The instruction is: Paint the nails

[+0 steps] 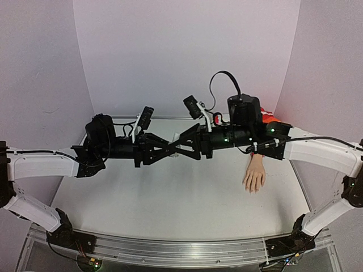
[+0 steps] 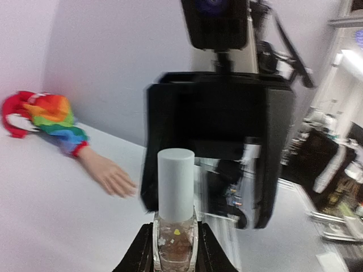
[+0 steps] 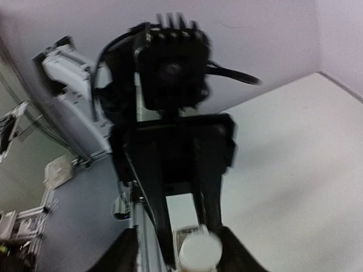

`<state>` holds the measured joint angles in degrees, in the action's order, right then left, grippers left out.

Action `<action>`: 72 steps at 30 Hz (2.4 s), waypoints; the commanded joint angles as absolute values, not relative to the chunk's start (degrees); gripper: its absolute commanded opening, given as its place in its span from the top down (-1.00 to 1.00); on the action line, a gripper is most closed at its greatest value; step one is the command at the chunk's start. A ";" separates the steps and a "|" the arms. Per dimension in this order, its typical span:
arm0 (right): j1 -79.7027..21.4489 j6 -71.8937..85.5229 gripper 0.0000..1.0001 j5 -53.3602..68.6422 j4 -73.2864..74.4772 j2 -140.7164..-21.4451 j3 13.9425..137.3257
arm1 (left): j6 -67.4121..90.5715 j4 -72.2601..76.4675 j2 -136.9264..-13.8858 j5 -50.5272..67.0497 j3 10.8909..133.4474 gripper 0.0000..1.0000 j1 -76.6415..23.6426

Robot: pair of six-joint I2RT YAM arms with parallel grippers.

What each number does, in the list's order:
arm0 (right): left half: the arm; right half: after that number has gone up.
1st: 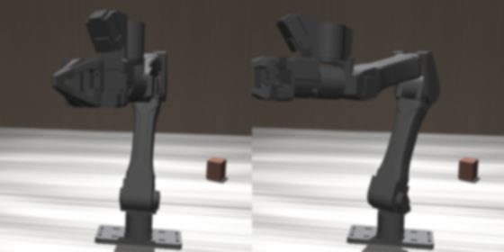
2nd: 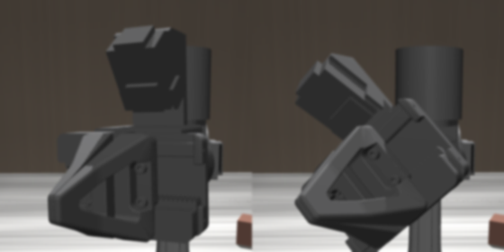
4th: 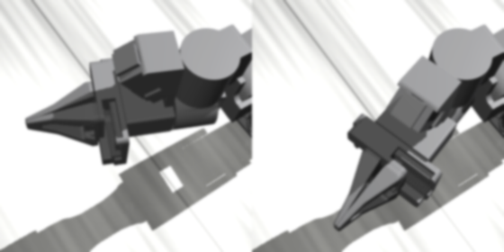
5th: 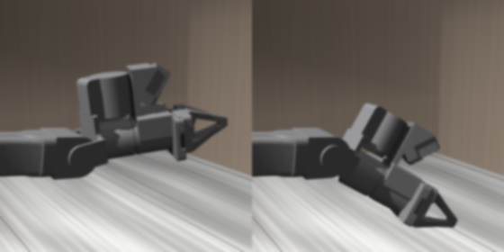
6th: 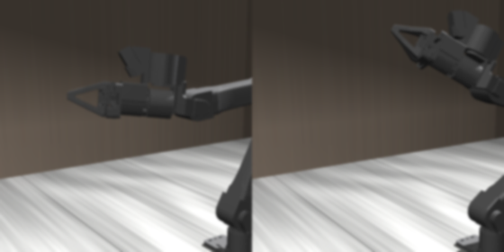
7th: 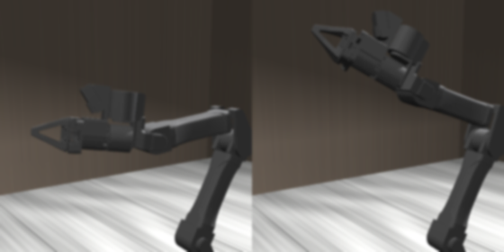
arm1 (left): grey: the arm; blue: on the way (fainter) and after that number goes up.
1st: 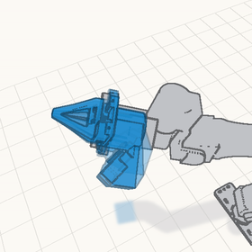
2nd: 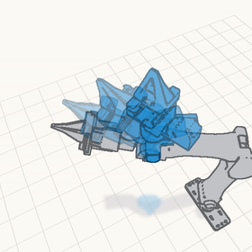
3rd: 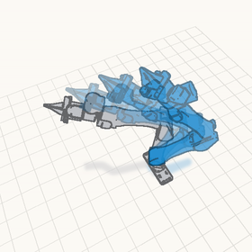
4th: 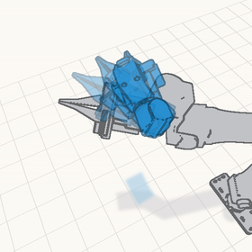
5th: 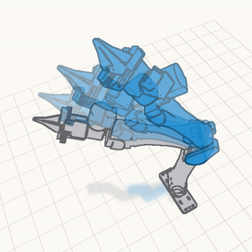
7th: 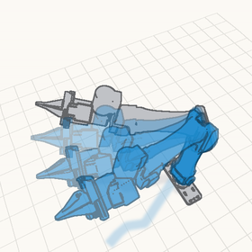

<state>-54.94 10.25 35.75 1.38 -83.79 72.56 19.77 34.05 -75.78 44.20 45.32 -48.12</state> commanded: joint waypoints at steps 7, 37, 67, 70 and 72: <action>-55.97 30.83 -0.32 -2.15 7.77 -80.00 72.64 | 4.30 27.08 -75.68 -4.76 50.39 1.00 -55.59; -59.88 26.32 0.94 -7.66 13.19 -94.21 87.29 | 4.93 29.40 -77.51 -0.75 51.95 1.00 -59.60; -56.63 29.39 -0.35 -5.75 10.31 -83.64 79.45 | 0.97 29.58 -77.13 -10.19 50.84 1.00 -58.67; -58.31 29.07 -0.30 -9.35 12.51 -86.30 83.35 | 0.21 29.29 -79.14 -13.17 52.28 1.00 -60.21; -58.77 29.61 -0.19 -11.81 14.75 -88.48 85.89 | -0.20 29.46 -80.09 -14.81 52.89 1.00 -61.29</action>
<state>-57.13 27.54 -2.81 10.00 -85.19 79.81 2.79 28.66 -78.48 -6.20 48.64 -59.62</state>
